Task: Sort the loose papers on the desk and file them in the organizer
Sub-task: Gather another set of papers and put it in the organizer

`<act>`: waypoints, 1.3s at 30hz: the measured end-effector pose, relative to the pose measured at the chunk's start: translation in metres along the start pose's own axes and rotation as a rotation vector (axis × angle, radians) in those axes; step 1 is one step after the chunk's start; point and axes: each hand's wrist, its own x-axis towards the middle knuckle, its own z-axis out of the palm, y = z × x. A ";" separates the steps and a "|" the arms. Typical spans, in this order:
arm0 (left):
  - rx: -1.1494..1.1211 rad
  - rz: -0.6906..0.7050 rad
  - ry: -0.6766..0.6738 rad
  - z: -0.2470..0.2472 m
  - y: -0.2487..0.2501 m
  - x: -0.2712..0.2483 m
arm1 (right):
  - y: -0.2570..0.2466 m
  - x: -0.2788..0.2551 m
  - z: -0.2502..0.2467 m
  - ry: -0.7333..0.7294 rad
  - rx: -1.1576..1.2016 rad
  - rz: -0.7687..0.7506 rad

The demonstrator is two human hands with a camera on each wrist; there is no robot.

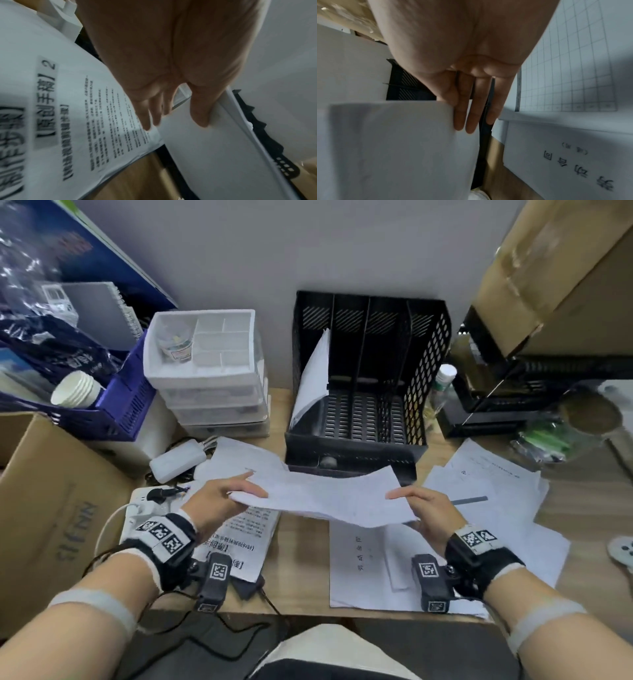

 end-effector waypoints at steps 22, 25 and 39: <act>0.073 -0.315 0.007 0.076 -0.041 -0.037 | 0.069 -0.047 -0.037 -0.031 -0.251 0.285; 0.165 -0.312 0.011 0.072 -0.040 -0.027 | 0.072 -0.045 -0.036 0.066 -0.304 0.285; 0.287 -0.267 -0.167 0.068 -0.041 -0.001 | 0.097 -0.052 -0.036 0.219 -0.367 0.404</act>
